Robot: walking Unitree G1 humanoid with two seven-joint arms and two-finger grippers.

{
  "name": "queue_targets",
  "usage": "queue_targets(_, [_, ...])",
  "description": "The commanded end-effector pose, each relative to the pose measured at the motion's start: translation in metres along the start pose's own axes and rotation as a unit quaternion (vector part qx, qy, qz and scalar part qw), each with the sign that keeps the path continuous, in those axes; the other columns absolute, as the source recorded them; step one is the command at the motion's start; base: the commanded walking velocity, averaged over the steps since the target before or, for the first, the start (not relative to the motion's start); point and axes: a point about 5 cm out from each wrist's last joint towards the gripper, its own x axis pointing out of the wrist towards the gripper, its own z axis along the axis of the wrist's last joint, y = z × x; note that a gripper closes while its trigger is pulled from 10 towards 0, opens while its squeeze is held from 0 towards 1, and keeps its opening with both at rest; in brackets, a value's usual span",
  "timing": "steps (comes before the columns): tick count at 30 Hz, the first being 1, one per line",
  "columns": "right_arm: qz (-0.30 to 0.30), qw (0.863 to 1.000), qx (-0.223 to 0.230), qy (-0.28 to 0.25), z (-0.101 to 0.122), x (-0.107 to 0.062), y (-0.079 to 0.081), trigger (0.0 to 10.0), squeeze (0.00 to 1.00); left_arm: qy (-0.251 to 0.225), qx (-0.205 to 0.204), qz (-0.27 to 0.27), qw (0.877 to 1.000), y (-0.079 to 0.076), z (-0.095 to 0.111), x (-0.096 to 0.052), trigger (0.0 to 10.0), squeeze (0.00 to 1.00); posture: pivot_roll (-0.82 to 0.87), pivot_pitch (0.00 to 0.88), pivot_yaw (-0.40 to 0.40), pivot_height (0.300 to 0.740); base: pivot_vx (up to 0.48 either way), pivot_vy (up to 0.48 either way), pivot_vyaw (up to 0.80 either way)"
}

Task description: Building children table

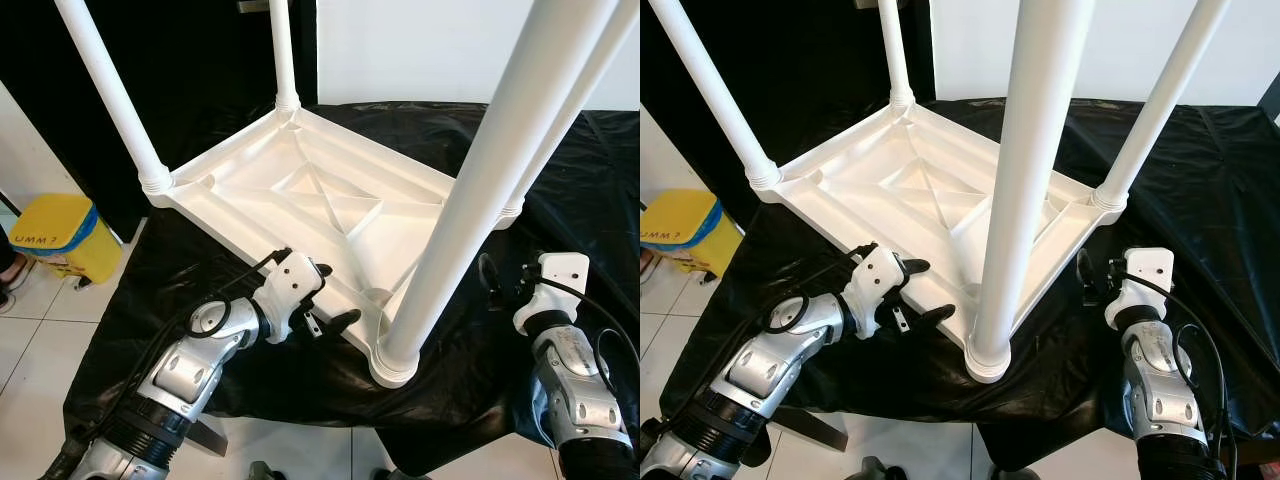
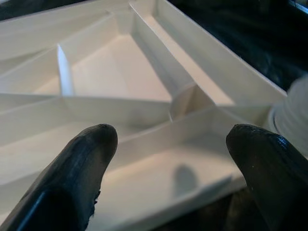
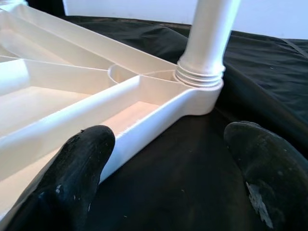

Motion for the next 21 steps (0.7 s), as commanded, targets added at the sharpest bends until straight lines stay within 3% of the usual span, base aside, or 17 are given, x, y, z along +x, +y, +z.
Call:
queue_targets(1, [0.01, 1.0, 0.003, 0.005, -0.001, 0.001, 0.003, 10.0, 0.0, 0.022, 0.02, -0.09, 0.996, -0.011, -0.006, -0.002, 10.0, 0.16, -0.1, 0.1, 0.016, 0.74, 0.0, 0.0, 0.0])
queue_targets(3, [0.01, 1.0, 0.003, 0.005, -0.001, 0.001, 0.003, 10.0, 0.0, 0.022, 0.02, -0.09, 0.996, -0.011, -0.006, -0.002, 10.0, 0.16, -0.1, 0.1, 0.016, 0.74, 0.0, 0.0, 0.0])
queue_targets(4, [0.014, 1.0, 0.003, 0.004, 0.0, 0.001, 0.004, 10.0, 0.0, 0.036, 0.022, -0.1, 0.994, -0.011, -0.01, -0.004, 10.0, 0.0, -0.1, 0.096, 0.016, 0.74, 0.0, 0.0, 0.0])
queue_targets(13, [0.022, 1.0, 0.002, 0.003, 0.001, 0.002, 0.005, 10.0, 0.0, 0.044, 0.017, -0.118, 0.992, -0.006, -0.011, -0.01, 10.0, 0.0, -0.12, 0.085, 0.02, 0.74, 0.0, 0.0, 0.0])
queue_targets(19, [0.027, 1.0, -0.002, 0.004, 0.002, 0.002, 0.005, 10.0, 0.0, 0.054, 0.015, -0.159, 0.986, -0.009, -0.013, -0.013, 10.0, 0.0, -0.12, 0.078, 0.024, 0.74, 0.0, 0.0, 0.0])
queue_targets(20, [0.028, 1.0, -0.002, 0.003, 0.002, 0.002, 0.006, 10.0, 0.0, 0.06, 0.017, -0.173, 0.983, -0.01, -0.014, -0.012, 10.0, 0.11, -0.12, 0.078, 0.024, 0.74, 0.0, 0.0, 0.0])
queue_targets(21, [0.028, 1.0, -0.002, 0.003, 0.002, 0.002, 0.006, 10.0, 0.0, 0.06, 0.017, -0.173, 0.983, -0.01, -0.014, -0.012, 10.0, 0.11, -0.12, 0.078, 0.024, 0.74, 0.0, 0.0, 0.0])
